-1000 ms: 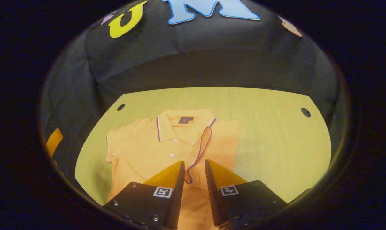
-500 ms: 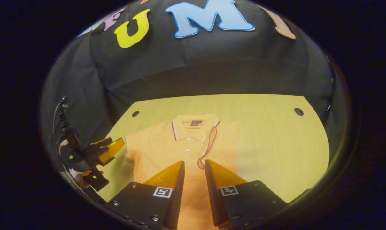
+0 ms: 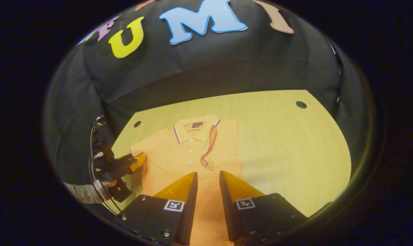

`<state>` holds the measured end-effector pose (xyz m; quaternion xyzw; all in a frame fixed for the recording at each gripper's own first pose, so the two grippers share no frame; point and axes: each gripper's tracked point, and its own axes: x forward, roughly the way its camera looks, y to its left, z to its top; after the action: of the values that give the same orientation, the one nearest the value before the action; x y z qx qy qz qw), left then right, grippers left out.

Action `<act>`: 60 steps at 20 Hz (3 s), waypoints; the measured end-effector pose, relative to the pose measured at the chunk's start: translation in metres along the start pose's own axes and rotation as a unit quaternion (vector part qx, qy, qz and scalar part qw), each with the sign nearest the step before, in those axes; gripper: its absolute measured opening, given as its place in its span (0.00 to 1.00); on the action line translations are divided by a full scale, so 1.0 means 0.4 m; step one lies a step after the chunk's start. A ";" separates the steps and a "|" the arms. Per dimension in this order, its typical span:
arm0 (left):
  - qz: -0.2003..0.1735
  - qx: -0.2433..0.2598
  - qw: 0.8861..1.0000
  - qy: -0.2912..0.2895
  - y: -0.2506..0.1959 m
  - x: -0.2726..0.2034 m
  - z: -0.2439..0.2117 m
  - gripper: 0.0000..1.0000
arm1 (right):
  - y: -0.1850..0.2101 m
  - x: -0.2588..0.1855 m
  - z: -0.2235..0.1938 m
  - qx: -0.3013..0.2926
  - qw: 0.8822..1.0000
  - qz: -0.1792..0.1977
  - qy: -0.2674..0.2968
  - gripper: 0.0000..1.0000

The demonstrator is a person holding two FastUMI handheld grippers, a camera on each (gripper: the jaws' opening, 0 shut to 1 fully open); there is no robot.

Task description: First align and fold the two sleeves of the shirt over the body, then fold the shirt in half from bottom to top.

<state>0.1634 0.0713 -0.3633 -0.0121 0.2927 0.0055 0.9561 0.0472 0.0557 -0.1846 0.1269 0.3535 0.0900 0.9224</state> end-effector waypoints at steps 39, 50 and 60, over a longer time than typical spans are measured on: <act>-0.092 0.145 0.984 -0.048 -0.417 -0.048 0.139 0.10 | -0.118 -0.118 -0.098 0.084 0.996 -0.034 -0.010 0.40; -0.129 0.161 0.978 0.025 -0.484 -0.016 0.026 0.38 | -0.154 -0.129 -0.113 0.102 0.994 -0.047 -0.011 0.40; -0.115 0.112 0.987 0.017 -0.406 -0.119 0.045 0.99 | -0.141 -0.096 -0.127 0.088 0.996 -0.033 0.004 0.40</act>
<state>0.1367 -0.0908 -0.3185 0.0613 0.3045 -0.1380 0.9405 -0.0110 0.0007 -0.2137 0.1951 0.3681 0.0286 0.9086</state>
